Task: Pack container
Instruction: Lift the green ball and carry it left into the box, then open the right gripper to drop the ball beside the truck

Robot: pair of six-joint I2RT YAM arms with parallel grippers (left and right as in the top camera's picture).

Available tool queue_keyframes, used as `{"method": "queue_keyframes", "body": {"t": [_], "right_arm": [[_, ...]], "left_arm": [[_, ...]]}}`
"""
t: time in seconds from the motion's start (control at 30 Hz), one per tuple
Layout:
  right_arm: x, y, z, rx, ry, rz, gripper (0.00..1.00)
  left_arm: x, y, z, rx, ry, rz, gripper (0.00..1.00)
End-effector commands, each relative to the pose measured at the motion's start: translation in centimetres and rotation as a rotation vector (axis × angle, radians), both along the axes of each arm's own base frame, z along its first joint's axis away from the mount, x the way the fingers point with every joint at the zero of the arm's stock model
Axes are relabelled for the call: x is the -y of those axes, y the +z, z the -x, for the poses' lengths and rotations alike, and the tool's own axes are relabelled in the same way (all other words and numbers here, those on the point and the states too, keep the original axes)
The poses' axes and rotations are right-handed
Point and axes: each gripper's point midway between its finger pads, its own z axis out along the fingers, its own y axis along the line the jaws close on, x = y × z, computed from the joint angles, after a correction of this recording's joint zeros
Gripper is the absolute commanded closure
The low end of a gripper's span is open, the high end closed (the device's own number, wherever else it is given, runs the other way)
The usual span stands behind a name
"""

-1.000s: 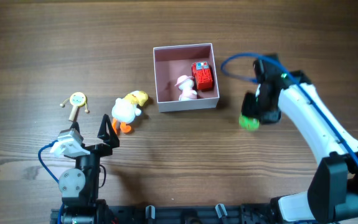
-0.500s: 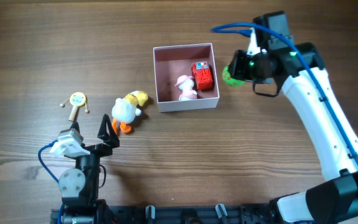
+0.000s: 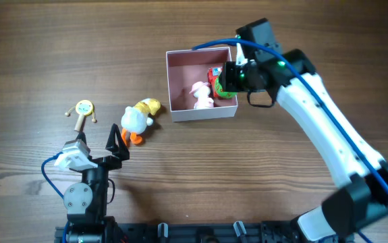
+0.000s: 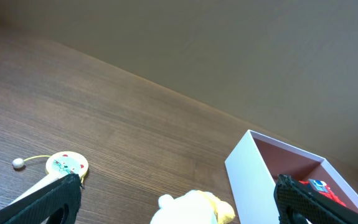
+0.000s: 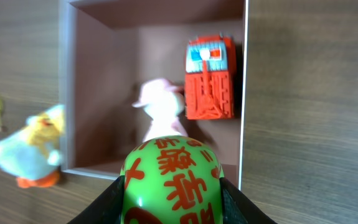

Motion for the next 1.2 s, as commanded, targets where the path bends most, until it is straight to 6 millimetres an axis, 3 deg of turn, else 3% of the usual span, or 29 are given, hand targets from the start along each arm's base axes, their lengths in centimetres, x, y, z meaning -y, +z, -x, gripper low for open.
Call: {"method": "queue_keyframes", "body": {"t": [0.0,0.17,0.47,1.17], "right_arm": [[-0.4,-2.9,-0.1,-0.075,0.020,0.017,0.60],[-1.0,-4.1,-0.1,-0.108,0.032,0.003,0.53],[-1.1,-4.0,-0.3,-0.096,0.032,-0.002,0.36],[-0.4,-4.0,-0.8,-0.072,0.015,0.034,0.29]], "left_arm": [[0.0,0.0,0.0,0.005,-0.002,-0.001,0.00],[0.0,0.0,0.0,0.006,-0.002,-0.001,0.00],[0.0,0.0,0.0,0.005,-0.002,-0.001,0.00],[0.0,0.0,0.0,0.005,-0.002,-0.001,0.00]]}}
